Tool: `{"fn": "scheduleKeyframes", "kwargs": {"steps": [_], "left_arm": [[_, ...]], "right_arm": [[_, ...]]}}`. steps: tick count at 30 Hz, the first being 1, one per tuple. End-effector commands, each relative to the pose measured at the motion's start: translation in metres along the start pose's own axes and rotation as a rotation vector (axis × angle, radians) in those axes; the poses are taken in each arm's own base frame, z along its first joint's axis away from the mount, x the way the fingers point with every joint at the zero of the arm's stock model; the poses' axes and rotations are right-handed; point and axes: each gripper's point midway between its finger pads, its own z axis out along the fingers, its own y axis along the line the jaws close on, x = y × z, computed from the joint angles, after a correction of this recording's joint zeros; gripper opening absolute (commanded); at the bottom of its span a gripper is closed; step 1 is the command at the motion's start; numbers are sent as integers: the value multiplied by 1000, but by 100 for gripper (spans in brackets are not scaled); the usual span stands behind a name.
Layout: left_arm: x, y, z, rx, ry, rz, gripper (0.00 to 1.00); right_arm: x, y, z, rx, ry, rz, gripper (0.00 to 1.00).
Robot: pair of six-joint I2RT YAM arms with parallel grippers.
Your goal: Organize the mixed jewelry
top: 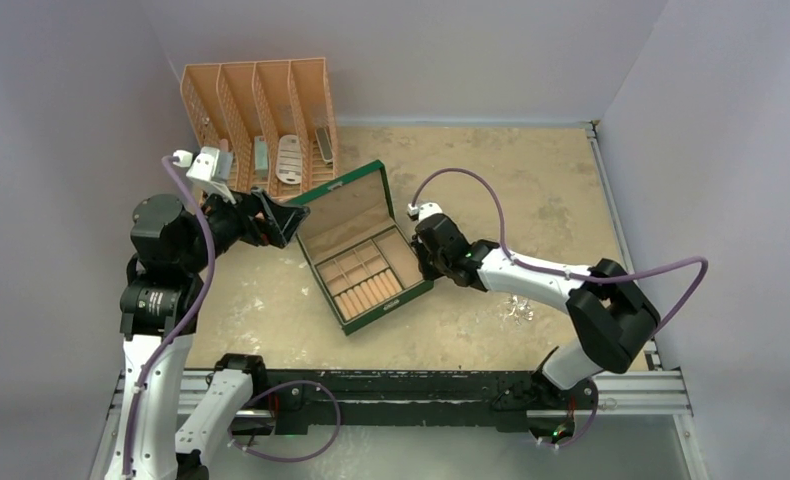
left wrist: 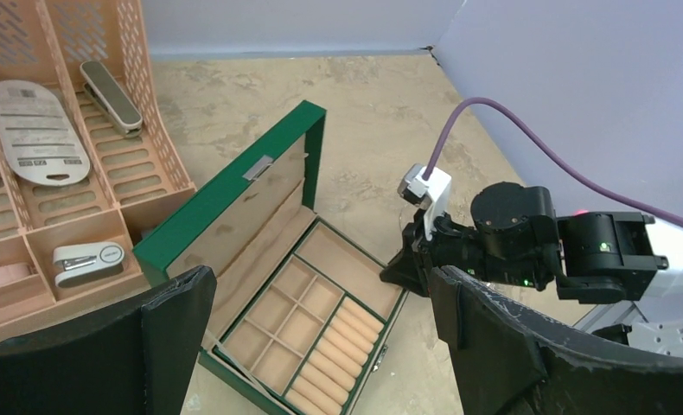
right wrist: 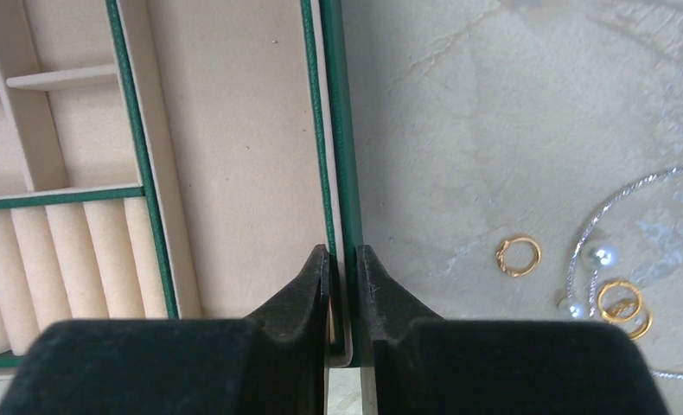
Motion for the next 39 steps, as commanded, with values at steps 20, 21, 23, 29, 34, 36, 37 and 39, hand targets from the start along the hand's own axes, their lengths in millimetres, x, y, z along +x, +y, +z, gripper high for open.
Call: {"fn": "scheduleKeyframes", "kwargs": {"steps": [20, 21, 23, 29, 34, 36, 37, 39], "left_arm": [[100, 37, 23, -85, 234, -297, 92], [103, 37, 23, -76, 240, -294, 91], [107, 38, 24, -73, 245, -290, 91], [116, 40, 28, -60, 266, -310, 91], [138, 52, 29, -120, 323, -369, 91], [149, 55, 29, -135, 347, -395, 91], [155, 57, 29, -142, 357, -408, 91], [166, 59, 31, -142, 375, -432, 91]], "right_arm": [[-54, -23, -82, 125, -241, 525, 56], [-53, -29, -85, 150, -257, 532, 57], [-48, -29, -84, 132, -260, 494, 58], [-29, -12, -69, 55, -170, 493, 60], [-24, -35, -67, 178, -179, 573, 56], [-22, -33, -64, 165, -169, 560, 54], [-23, -29, -63, 141, -163, 541, 54], [-29, -10, -59, 36, -149, 481, 53]]}}
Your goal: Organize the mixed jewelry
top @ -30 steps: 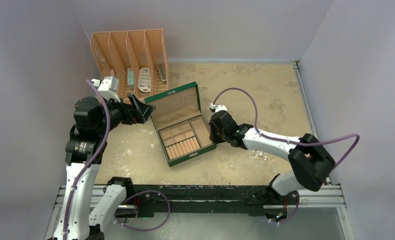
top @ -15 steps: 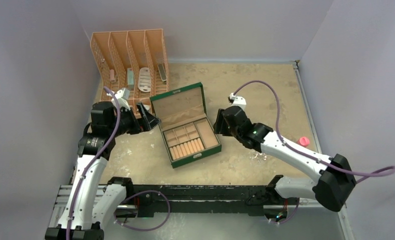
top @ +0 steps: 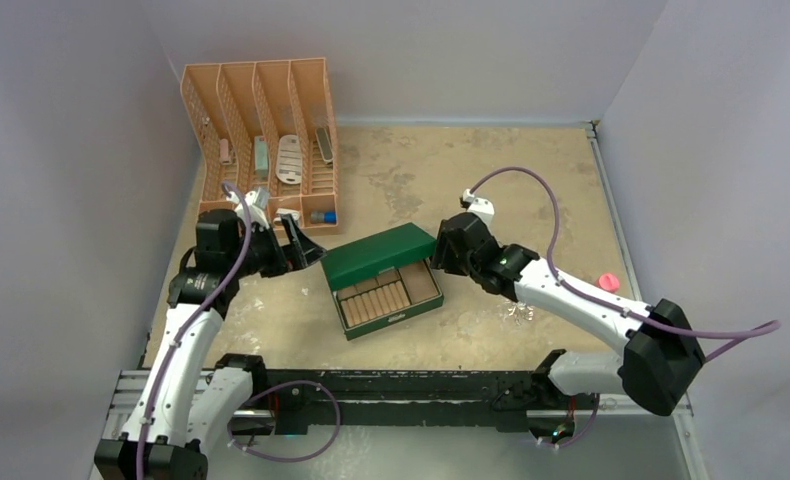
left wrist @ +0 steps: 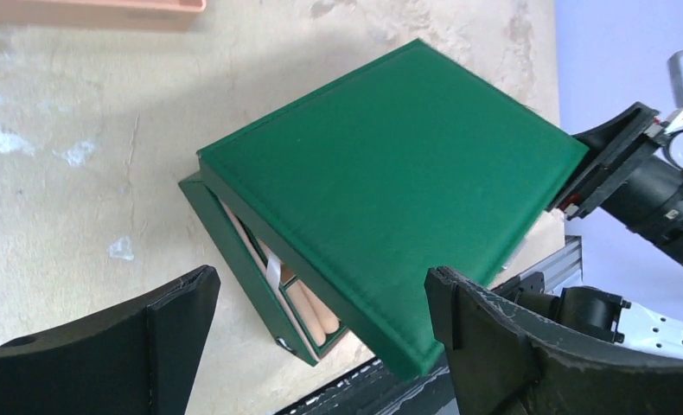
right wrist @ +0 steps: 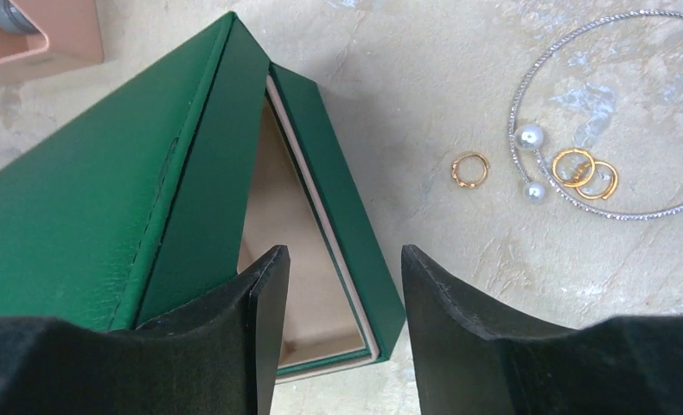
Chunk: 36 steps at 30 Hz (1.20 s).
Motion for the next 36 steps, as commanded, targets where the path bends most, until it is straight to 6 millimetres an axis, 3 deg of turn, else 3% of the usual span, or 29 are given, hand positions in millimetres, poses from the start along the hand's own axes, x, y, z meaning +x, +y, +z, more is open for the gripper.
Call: {"fn": "scheduleKeyframes", "kwargs": {"steps": [1, 7, 11, 19, 24, 29, 36], "left_arm": [[9, 7, 11, 8, 15, -47, 91], [-5, 27, 7, -147, -40, -99, 91], [-20, 37, -8, -255, -121, -108, 91], [-42, 56, -46, -464, -286, -174, 92], [-42, 59, -61, -510, -331, -207, 93], [-24, 55, -51, -466, -261, -264, 93], [24, 38, -4, -247, -3, -357, 93]], "right_arm": [[-8, 24, 2, -107, -6, -37, 53], [-25, 61, 1, -234, -30, -27, 56], [-37, 80, 2, -288, -53, -7, 56], [-74, 126, -18, -449, -131, 41, 61], [-88, 141, -9, -453, -152, 60, 67], [-95, 147, 11, -417, -175, 53, 65], [-99, 141, 26, -371, -221, 11, 52]]}}
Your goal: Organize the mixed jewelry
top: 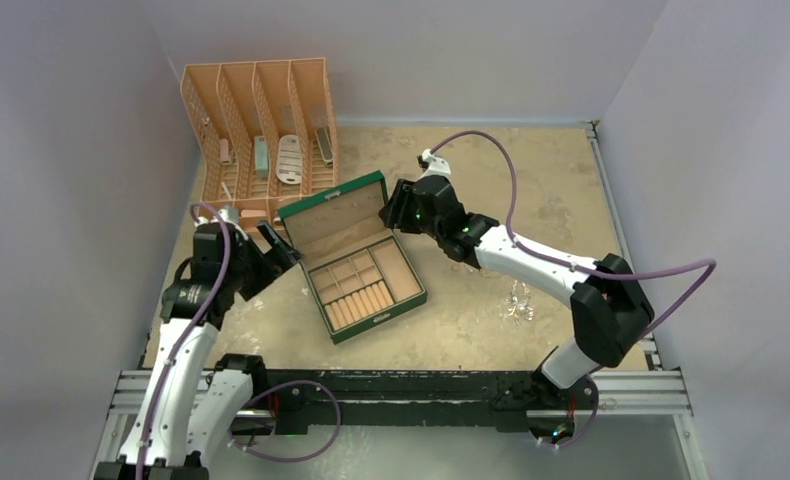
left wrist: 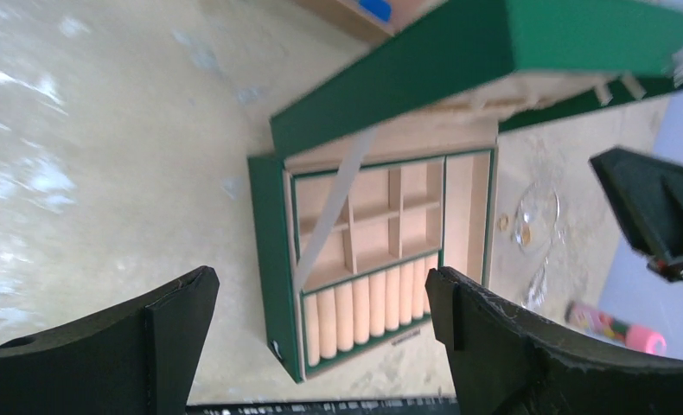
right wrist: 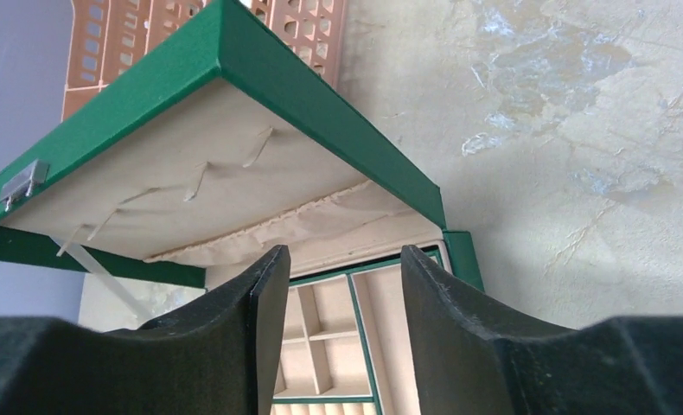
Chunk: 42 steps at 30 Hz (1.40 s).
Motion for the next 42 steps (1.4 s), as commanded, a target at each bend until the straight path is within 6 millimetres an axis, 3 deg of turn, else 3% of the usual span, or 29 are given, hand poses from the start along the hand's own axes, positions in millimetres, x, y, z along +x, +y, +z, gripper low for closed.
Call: {"fn": "scheduleKeyframes", "kwargs": {"steps": [1, 6, 11, 21, 29, 34, 38, 42], "left_arm": [[41, -19, 22, 140, 224, -67, 93], [68, -12, 51, 185, 322, -107, 93], [62, -12, 72, 219, 278, -75, 93], [49, -39, 89, 352, 278, -3, 90], [32, -60, 100, 427, 267, 54, 88], [20, -59, 108, 376, 241, 54, 88], [16, -52, 107, 301, 238, 42, 89], [23, -38, 95, 235, 250, 47, 91]], "right_arm": [[-35, 16, -2, -33, -130, -35, 51], [-36, 10, 4, -28, -156, -126, 51], [-37, 6, 14, -10, -163, -221, 53], [-26, -13, 17, 16, -137, -197, 46], [-13, -33, -10, 36, -118, -126, 45], [-4, -51, -35, 81, -106, -88, 45], [7, -77, -56, 173, -91, -20, 46], [24, -118, -72, 349, -63, 95, 47]]}}
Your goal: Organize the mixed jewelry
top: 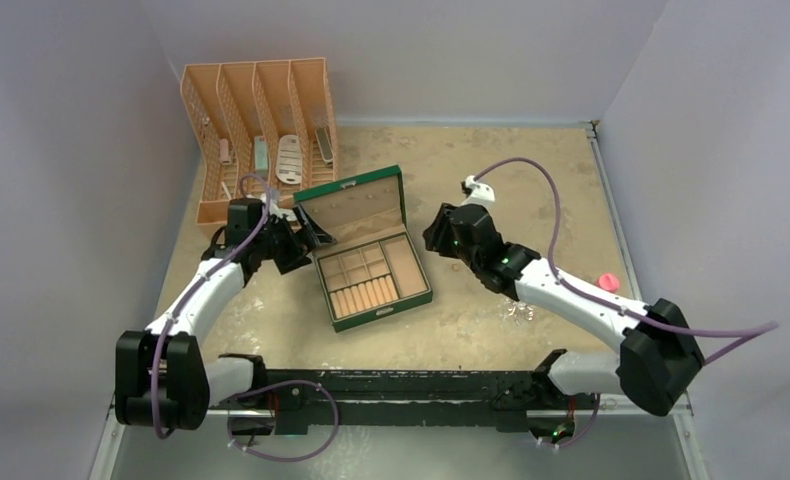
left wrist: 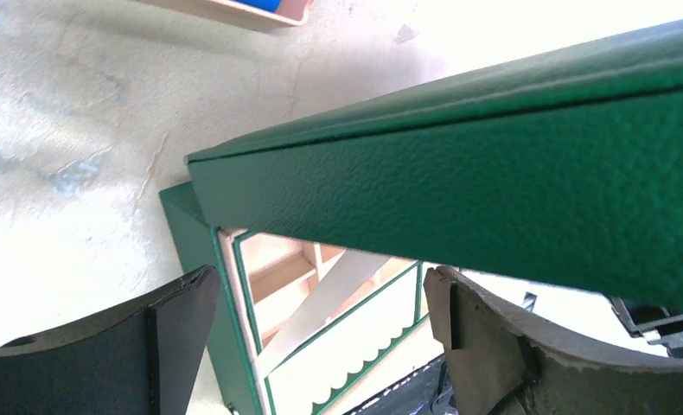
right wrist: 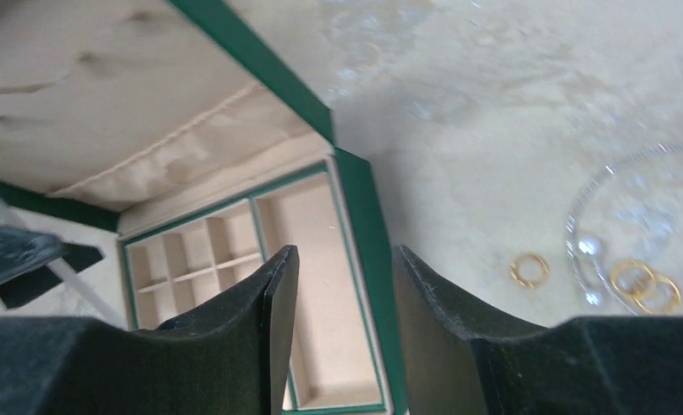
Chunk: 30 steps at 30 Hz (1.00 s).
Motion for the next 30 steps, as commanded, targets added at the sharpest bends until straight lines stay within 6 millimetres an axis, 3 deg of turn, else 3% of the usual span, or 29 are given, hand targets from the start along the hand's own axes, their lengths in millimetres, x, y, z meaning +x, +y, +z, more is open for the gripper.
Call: {"fn": "scheduleKeyframes", "kwargs": {"steps": [1, 5, 13, 20, 30], "left_arm": [[-3, -2, -19, -49, -35, 42, 91], [13, -1, -36, -56, -12, 48, 90], [18, -15, -65, -28, -57, 106, 75], [17, -18, -69, -19, -66, 133, 70], [19, -16, -65, -13, -57, 136, 71]], "right_arm": [[17, -60, -11, 265, 24, 150, 46], [40, -93, -9, 395, 79, 193, 40], [59, -102, 13, 449, 146, 161, 28], [70, -118, 21, 548, 168, 153, 24], [68, -111, 35, 528, 187, 117, 27]]}}
